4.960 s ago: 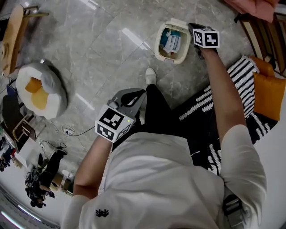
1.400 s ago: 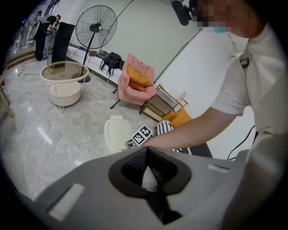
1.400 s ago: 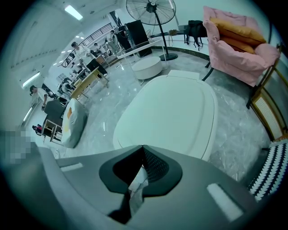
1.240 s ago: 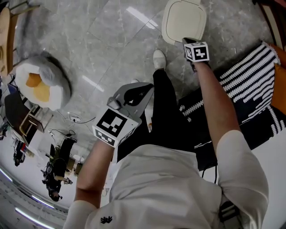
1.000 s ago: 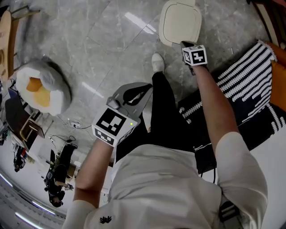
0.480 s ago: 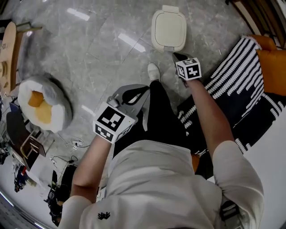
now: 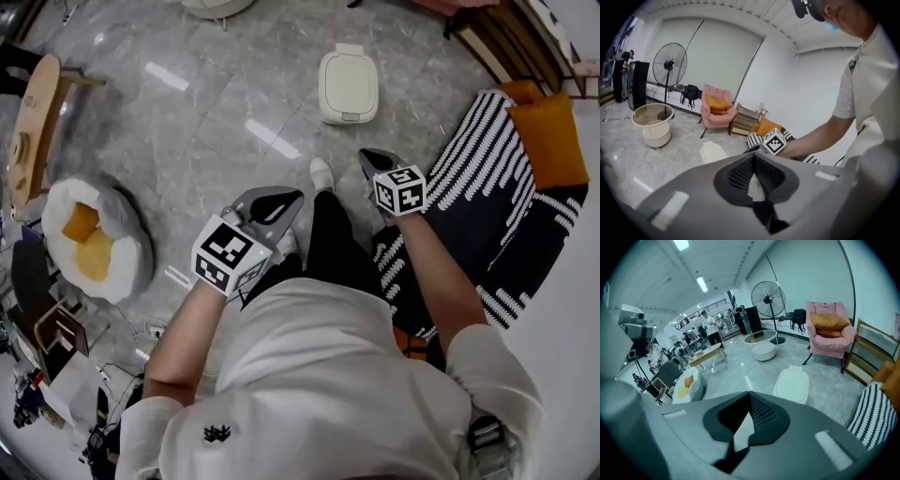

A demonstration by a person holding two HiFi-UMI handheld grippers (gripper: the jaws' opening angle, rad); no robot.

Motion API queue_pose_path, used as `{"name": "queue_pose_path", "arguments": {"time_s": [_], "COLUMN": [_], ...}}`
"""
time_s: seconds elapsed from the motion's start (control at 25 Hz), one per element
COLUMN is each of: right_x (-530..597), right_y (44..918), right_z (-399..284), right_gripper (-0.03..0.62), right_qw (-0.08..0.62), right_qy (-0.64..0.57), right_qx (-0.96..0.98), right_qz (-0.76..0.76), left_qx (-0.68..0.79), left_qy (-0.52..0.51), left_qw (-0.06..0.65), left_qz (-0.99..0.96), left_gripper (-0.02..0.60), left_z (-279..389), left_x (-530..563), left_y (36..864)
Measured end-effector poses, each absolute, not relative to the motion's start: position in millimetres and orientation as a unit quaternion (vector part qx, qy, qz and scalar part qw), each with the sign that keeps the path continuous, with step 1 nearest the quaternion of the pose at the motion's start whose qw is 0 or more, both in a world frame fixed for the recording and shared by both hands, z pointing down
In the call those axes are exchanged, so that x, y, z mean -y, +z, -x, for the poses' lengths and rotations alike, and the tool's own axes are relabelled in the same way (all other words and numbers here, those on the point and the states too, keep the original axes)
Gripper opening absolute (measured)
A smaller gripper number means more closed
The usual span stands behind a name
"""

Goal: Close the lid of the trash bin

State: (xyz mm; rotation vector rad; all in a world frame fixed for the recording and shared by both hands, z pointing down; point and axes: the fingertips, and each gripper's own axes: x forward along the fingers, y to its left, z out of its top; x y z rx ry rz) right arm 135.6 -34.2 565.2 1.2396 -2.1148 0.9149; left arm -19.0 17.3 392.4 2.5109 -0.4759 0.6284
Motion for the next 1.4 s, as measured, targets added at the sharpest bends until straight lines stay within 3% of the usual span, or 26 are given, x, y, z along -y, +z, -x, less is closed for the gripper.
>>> {"name": "queue_pose_path", "arguments": {"time_s": [0.52, 1.4], "right_x": [-90.6, -166.3], "right_y": [403.8, 361.6], "right_z": [-80.8, -50.4], "right_gripper": [-0.002, -0.001], "right_qw": [0.192, 0.168], "right_qy": [0.277, 0.249], "right_qx": [0.82, 0.83], "right_qz": [-0.462, -0.47], "left_qx": [0.217, 0.249], "left_qy": [0.185, 0.186], "left_qw": [0.243, 0.247], "left_qz": [-0.927, -0.918], "left_gripper": [0.052, 0.052], "left_z": [87.7, 132.8], "left_x": [-86.0, -133.0], "left_y": [335.1, 340.5]}}
